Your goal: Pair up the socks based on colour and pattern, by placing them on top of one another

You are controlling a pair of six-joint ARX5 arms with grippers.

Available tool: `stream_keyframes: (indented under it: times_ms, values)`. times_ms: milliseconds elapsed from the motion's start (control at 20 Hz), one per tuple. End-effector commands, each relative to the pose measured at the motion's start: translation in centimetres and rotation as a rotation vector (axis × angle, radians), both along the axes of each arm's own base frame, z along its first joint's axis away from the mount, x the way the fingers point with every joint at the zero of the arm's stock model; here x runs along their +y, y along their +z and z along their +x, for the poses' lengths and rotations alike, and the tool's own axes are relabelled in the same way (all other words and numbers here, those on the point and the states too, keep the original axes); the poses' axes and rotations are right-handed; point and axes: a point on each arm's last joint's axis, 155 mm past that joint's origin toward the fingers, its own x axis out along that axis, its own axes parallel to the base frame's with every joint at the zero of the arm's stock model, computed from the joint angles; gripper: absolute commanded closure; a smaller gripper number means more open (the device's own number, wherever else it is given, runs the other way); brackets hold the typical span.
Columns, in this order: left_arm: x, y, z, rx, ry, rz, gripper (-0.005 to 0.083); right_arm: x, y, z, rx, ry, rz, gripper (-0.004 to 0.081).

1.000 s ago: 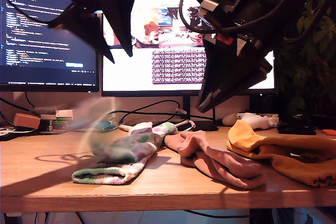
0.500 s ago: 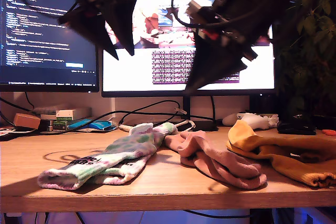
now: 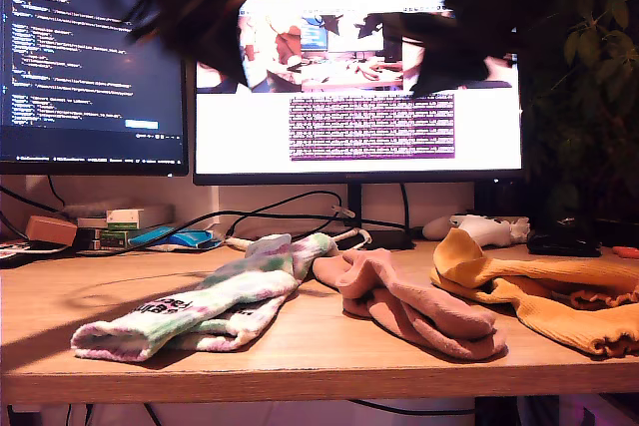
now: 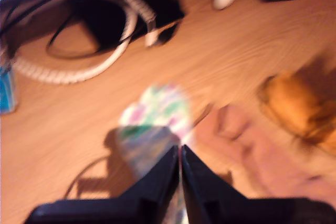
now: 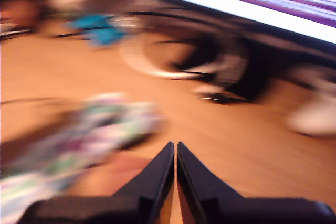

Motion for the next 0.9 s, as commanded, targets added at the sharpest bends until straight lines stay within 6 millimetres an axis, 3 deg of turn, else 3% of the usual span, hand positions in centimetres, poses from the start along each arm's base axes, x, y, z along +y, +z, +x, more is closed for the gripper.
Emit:
stream_keyframes:
  times_ms: [0, 300, 550, 850]
  values:
    - [0.8, 0.2, -0.9, -0.063, -0.002, -0.033, 0.0773, -1.7, -0.4, -0.9, -0.002, -0.019, 0.016, 0.0781]
    - [5.7, -0.7, -3.8, -0.16, 0.044, -0.117, 0.0773, -6.9, -0.5, -5.5, -0.069, -0.075, 0.053, 0.0781]
    - [7.4, -1.7, -8.3, -0.195, 0.047, -0.14, 0.0777, -8.0, 0.5, -10.7, -0.102, -0.082, 0.085, 0.0781]
    - [8.3, 1.2, -13.2, -0.287, 0.029, -0.178, 0.0789, -9.0, 3.1, -15.8, -0.166, -0.066, 0.069, 0.0781]
